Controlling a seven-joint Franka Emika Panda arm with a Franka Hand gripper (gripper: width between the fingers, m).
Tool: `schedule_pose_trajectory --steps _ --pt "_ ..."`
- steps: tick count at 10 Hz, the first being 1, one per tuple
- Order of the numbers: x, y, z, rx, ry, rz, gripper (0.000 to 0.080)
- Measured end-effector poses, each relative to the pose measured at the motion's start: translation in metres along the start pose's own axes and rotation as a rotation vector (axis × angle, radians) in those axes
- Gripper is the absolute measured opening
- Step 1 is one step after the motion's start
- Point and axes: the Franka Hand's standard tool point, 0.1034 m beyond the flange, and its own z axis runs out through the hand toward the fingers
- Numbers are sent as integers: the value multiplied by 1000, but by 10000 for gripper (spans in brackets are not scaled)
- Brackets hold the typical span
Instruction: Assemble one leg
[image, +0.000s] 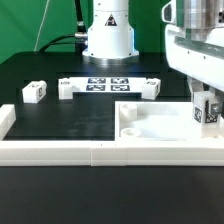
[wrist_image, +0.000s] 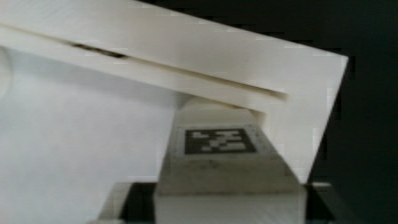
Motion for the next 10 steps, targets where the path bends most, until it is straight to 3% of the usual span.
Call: schedule_pose_trajectory --steps 4,10 --pt "0 0 0 -5 -12 330 291" --pt "3 0 -1 1 -2 368 291"
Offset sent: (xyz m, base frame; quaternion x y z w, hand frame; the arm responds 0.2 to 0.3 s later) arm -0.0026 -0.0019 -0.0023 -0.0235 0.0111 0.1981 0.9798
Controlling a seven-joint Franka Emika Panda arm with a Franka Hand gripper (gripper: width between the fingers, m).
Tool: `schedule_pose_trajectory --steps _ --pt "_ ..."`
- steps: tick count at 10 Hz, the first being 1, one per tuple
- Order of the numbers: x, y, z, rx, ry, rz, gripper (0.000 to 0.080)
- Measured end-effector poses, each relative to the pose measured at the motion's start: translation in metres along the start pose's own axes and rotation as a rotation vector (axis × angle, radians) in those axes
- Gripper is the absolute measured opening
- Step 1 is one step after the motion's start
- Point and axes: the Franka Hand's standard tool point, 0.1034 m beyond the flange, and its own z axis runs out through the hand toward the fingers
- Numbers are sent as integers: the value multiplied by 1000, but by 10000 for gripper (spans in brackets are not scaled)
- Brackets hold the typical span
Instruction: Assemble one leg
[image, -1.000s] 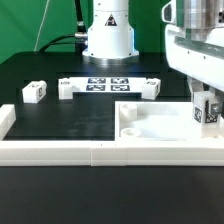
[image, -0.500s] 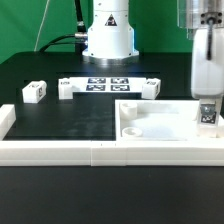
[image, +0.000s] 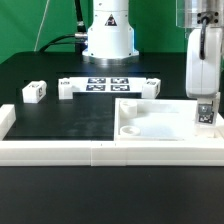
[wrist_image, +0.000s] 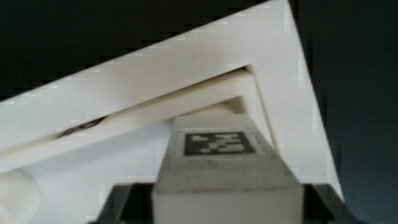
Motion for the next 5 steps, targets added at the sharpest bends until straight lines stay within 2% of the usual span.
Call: schedule_pose_trajectory --steps 1,2,3,4,5 --pt "-1 0 0 0 0 -23 374" --pt "-1 1 0 0 0 -24 374" --pt "-1 1 0 0 0 -26 556" --pt "-1 1 0 0 0 -28 630" --pt "-2 1 0 0 0 -29 644"
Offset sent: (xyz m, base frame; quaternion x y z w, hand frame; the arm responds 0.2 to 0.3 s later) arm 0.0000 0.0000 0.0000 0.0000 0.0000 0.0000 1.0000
